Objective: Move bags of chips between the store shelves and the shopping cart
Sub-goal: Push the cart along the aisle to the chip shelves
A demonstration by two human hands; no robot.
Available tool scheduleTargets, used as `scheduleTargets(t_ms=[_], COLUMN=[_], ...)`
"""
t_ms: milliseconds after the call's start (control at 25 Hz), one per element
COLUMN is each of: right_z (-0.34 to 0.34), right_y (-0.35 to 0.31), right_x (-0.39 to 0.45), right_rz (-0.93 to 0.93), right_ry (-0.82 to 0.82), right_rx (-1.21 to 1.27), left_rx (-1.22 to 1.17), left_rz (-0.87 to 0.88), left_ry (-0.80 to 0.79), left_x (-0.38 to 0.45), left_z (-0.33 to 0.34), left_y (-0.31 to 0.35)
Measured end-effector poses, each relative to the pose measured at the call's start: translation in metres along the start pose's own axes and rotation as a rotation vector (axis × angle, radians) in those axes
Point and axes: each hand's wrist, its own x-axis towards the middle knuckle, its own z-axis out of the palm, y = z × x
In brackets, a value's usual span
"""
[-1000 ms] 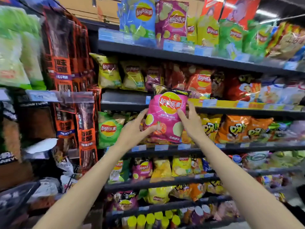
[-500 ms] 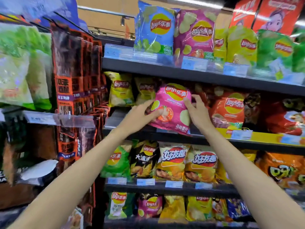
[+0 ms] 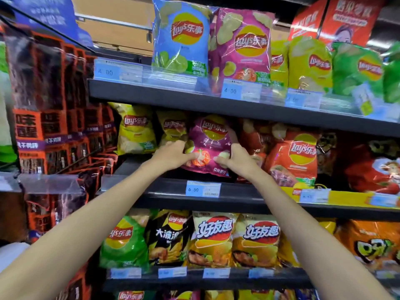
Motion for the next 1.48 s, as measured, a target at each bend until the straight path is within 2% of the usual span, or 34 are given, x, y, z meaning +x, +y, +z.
scheduleTargets(t_ms=[160,320,520,640,760,1000,1240,1320,1400,1480], right_z=[-0.007,-0.013,-0.013,-0.014,-0.014,-0.015,-0.019,-0.022,-0.025,-0.026], right_y=[0.010,0.020,0.035,0.043,0.046,0.052,0.058,0.058,0.053,0.048], right_x=[0.013,0.034,0.043,0.046,0.049,0.048,0.044,0.043,0.038,0.036], right_rz=[0.019,0.122,0.043,0.038,-0.034,-0.046,-0.062,-0.038,-0.026,-0.036], right_ry=[-0.090,-0.189,-0.180,-0.141,-0.033,-0.009,-0.056,-0.120,-0.190,-0.173], right_rx=[-0.102,-0.152,-0.145,-0.235,-0.144,-0.183,-0.233,-0.286,-0.355,-0.377], left_rx=[0.116,0.241,0.298,0.287,0.274,0.292,0.279,0.250,0.225,0.228], left_rz=[-0.058,-0.122,-0.180,-0.220,-0.243,-0.254,-0.270,-0.284,-0.272,-0.236], left_ry=[-0.136,-0.234,-0.281,-0.287,-0.287,-0.272,-0.228,-0.219,-0.188,-0.122], left_x=[0.019,0.037,0.048,0.053,0.056,0.055,0.052,0.049,0.045,0.038], left_z=[0.008,0.014,0.023,0.028,0.032,0.040,0.046,0.045,0.043,0.039], left_y=[0.013,0.028,0.047,0.060,0.064,0.071,0.069,0.069,0.066,0.062])
